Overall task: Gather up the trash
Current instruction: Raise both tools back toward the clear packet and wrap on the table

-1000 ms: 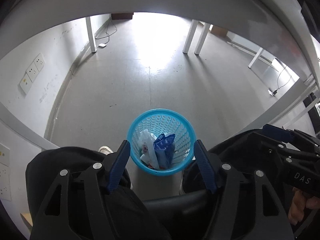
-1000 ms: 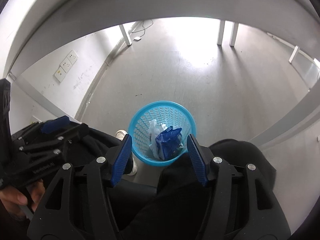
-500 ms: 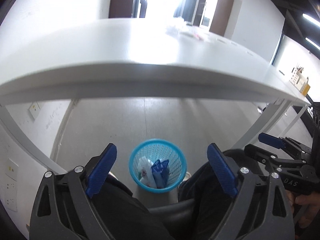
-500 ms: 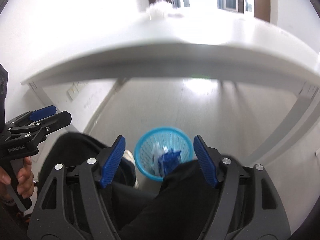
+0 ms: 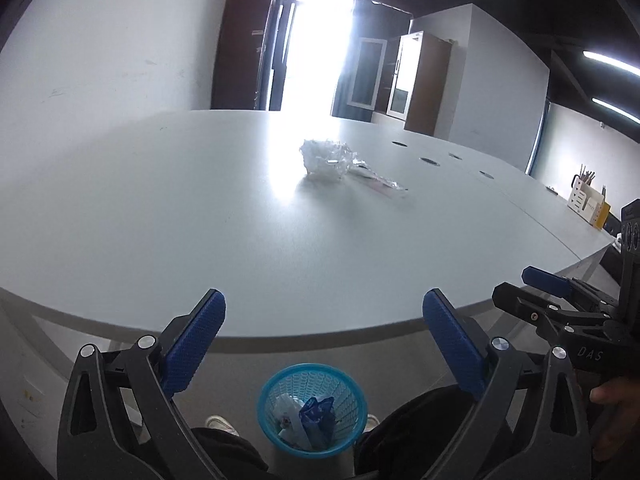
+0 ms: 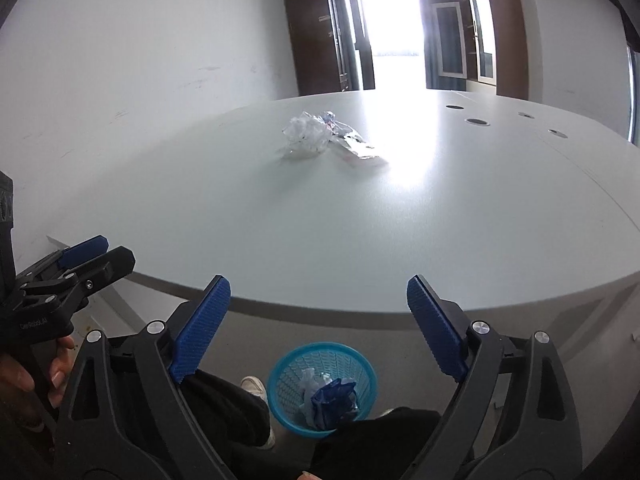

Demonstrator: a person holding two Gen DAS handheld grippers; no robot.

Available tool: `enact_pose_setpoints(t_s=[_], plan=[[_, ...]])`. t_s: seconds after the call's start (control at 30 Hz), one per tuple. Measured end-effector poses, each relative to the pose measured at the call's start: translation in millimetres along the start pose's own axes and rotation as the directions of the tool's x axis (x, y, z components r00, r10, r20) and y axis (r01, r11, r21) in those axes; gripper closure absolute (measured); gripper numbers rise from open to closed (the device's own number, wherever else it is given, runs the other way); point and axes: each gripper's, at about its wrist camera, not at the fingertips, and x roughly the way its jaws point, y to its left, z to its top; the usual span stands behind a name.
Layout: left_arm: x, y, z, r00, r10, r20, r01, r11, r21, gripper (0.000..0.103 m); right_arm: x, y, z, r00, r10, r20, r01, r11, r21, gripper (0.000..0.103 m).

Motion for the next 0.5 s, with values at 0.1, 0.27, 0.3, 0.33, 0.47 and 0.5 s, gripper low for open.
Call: enact_pose_setpoints(t_s=[0.1,0.27,0.3,0.33,0.47,0.5], plan=[[1.1,3.8,14.6,1.000,0.000,0.013,0.000,1.000,-0.010,0.006,10.1,-3.6,11.9,1.000,0.003,0.000,-0.003,1.000,-0.005,0.014],[12.3,9.0,31.8,1.000,0.009,0.016,-0.008,1.000,-0.015,0.006,26.5,-10.7,29.7,1.000,0.006,-0.007,-0.006,1.000,0.006,0.009],[14.1,10.3,35.3,1.000,0.010,0.014,-0.010,1.000,-0.016,0.006,28.3,-10.3,32.6,1.000,0.004,-0.009,-0.004,1.000,0.002,0.009],[17.4,11.2,39.7,1.000,0.012,0.010,-0.012,1.000,-0.016,0.006,30.6,-10.4,35.8,1.000,0.003,-0.010,-0.003,1.000,-0.001,0.009],[20.3,18.2,56.8,0.999,0.032,0.033,-0.031,0.999,-0.035,0.006,40.4,-11.5,48.8,1.000,-0.002,-0.025,0.001,1.000,-0.028,0.009],[23.0,19.5,61.6,0.999,0.038,0.030,-0.037,0.999,-0.035,0.006,42.6,-13.0,53.4,1.000,-0.006,-0.027,0.005,1.000,-0.030,0.009]])
